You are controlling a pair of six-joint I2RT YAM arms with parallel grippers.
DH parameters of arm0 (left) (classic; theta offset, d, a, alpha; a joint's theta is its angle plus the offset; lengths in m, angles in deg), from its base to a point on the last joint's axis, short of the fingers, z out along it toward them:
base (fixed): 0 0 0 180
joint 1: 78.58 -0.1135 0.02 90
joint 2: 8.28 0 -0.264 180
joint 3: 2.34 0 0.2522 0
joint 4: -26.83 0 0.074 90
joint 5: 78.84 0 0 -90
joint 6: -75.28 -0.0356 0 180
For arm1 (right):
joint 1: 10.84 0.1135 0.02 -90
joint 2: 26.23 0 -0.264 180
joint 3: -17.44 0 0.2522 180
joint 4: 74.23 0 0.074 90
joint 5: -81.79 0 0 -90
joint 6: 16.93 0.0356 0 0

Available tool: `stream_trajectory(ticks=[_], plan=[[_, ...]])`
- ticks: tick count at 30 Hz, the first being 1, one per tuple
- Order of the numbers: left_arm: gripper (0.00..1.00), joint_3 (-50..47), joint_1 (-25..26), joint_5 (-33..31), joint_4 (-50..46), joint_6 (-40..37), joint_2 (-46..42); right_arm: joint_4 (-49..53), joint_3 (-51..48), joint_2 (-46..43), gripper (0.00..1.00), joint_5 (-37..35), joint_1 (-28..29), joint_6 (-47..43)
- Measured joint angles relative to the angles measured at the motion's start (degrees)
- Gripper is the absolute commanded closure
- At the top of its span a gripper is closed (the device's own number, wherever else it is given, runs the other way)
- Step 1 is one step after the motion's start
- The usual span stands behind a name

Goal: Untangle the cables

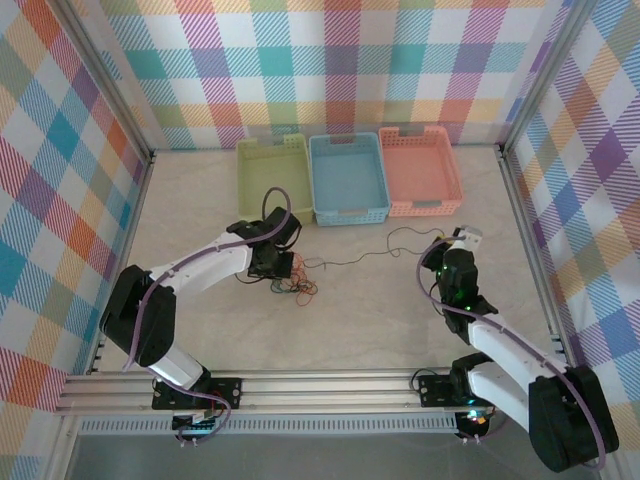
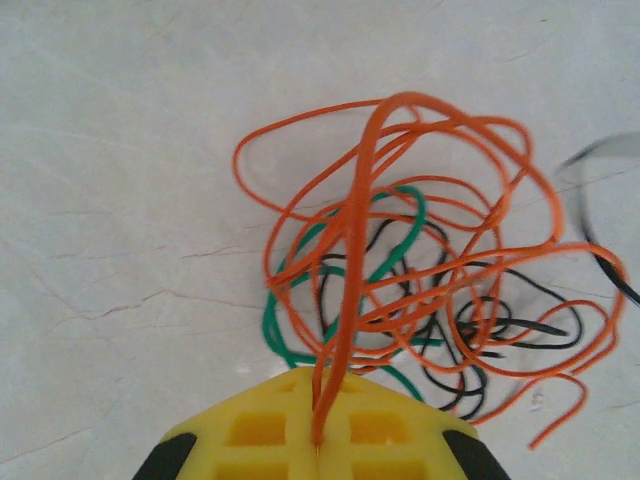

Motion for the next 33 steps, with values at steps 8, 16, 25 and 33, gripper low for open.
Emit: stream_trajectory(ticks=[8,16,25,33], plan=[[1.00,-3.1,-1.4,-3.1,1.5,0.9,-1.4,1.8,-0.9,0.7,1.00,-4.3,-5.1,5.7],[1.00,-4.1,-1.5,-6.9,2.2,1.9,-4.1,4.1,-1.4,-0.3,1.00,-6.7,-7.8,8.8],[1.00,-5.7,-1.7,-11.1,2.8,2.8,-5.6,4.9,-2.1,-0.8,1.00,-8.0,-10.7,10.9],[1.00,-9.6,-1.7,-4.7,7.9,2.8,-8.9,4.3,-2.2,-3.5,1.00,0.3,-10.7,9.3]])
